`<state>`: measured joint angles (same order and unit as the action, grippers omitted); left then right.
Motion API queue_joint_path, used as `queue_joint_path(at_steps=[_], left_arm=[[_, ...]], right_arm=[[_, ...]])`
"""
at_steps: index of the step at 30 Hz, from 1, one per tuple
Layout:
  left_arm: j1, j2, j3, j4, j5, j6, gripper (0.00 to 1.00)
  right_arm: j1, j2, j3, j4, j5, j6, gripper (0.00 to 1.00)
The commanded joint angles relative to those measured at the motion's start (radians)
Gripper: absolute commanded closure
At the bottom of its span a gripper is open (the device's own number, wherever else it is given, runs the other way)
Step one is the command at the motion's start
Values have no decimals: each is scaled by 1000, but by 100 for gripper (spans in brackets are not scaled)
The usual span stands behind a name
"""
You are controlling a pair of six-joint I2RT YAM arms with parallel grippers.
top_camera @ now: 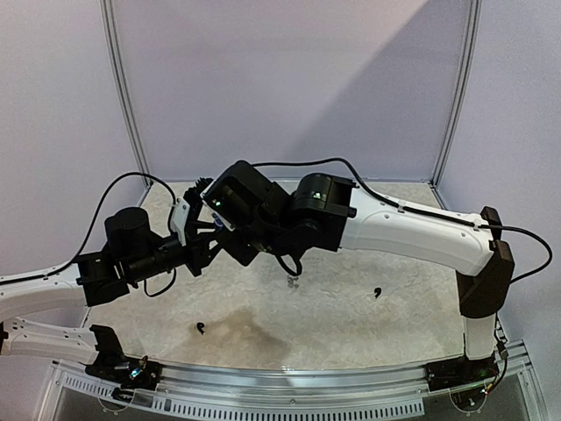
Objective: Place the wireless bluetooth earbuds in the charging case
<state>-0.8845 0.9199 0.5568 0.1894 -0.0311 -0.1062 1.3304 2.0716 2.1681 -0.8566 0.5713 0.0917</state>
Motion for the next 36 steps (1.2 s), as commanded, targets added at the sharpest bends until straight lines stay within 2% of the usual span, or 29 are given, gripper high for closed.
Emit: queue_joint_path(at_steps=[1,7,13,18,23,27,29,32,36], left_arm=[[-6,-25,22,72,17,3,100],[8,-32,12,39,0,-20,100],[20,-39,3,21,-8,-29,100],[37,-44,-7,19,5,-36,100],[67,-49,-33,34,71,-63,100],[83,-45,-50,56,116,-75,100],[87,-41,-53,67,136,-67,100],[91,-30,-50,77,149,-45,100],[99,-12,-44,83,155,-28,100]], right_arm=[[-15,5,-34,-26,-21,41,73],[-24,-161,-218,175,-108,45,70],[-56,-326,-344,355,-317,14,67],[-164,-417,-439,371,-466,80,60],[-371,-477,-599,389,-704,145,55],[-522,-411,-652,328,-813,114,56],[-564,-341,-637,264,-794,55,60],[-587,-194,-572,166,-723,-43,66],[-588,-32,-508,116,-706,-129,63]])
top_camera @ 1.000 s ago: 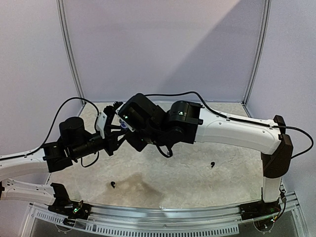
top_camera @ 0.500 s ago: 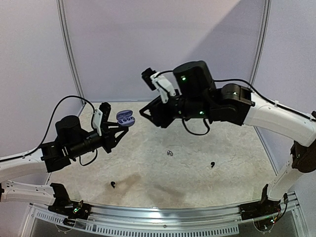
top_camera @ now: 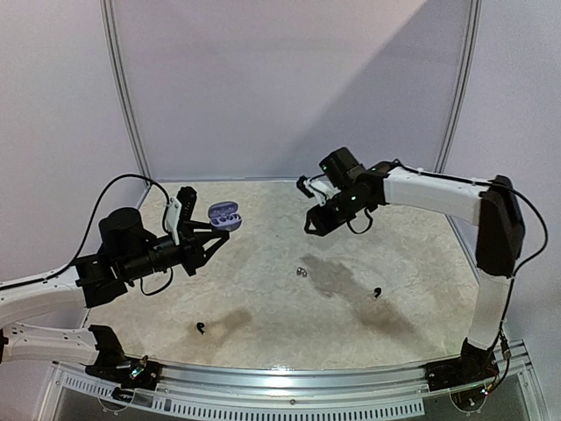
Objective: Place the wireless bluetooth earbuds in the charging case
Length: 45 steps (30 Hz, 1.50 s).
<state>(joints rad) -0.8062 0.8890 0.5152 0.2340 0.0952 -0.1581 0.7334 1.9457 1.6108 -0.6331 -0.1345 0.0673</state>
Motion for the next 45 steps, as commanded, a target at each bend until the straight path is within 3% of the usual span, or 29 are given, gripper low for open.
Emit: queue_joint_path(at_steps=[1,13,45], left_arm=[[23,24,-3,42,30,26,100],[36,68,7,58,39,41,100],[36,84,15,38,81,102,100]], right_arm=[[9,130,54,-102,-6,-117,61],[9,281,48,-54,-103,-157,60],[76,235,-64,-5,-251,-138,75]])
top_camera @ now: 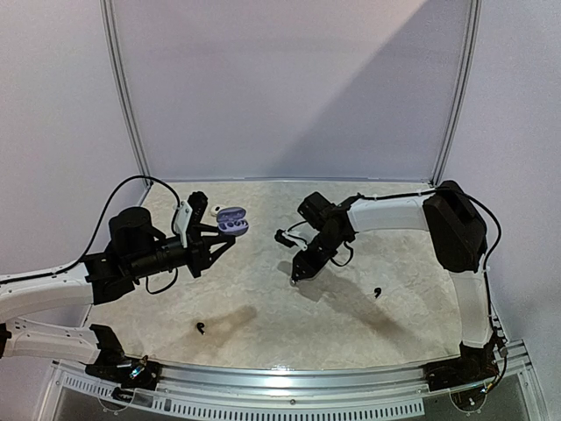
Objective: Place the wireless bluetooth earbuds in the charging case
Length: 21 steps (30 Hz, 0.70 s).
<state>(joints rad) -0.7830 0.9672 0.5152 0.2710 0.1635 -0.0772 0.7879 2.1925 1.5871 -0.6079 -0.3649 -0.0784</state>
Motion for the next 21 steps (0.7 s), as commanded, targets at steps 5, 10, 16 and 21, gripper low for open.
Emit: queue_joint_path(at_steps=[5,10,16,21], left_arm=[[13,8,15,-1,17,26,100],[13,9,13,-2,19,26,100],[13,6,13,-4,18,29,100],[13,8,16,-7,22,33,100]], right_arm=[[28,-34,-70,-26,-25,11,78],[31,-63,-101,-24,-17,18,79],[33,-87,-109,-61,-2,19,77],[26,-97,-38,-110,41,-48,72]])
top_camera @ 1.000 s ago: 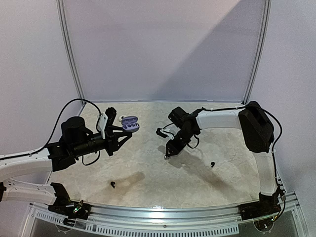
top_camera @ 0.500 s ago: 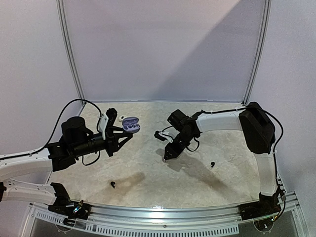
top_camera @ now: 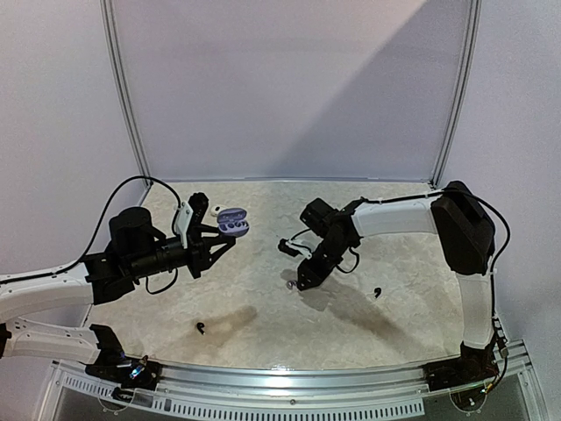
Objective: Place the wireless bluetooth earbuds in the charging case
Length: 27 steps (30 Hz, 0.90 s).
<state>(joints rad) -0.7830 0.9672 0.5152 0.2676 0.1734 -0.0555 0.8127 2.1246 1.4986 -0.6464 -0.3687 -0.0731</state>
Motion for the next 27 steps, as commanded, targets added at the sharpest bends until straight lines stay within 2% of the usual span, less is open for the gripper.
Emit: queue_joint_path(at_steps=[1,6,12,27], left_arm=[[13,8,16,-3,13,11,100],[13,8,28,-18,12,20,100],[13,8,47,-33,2,36,100],[15,23,54,-23,8,45,100]], right_arm=[[-4,-21,75,-75,44,-70,70],[-6,14,135,-31,20,-265,60],[-12,33,133,8,-46,-582,55],[-36,146,267,-17,-24,-776,63]])
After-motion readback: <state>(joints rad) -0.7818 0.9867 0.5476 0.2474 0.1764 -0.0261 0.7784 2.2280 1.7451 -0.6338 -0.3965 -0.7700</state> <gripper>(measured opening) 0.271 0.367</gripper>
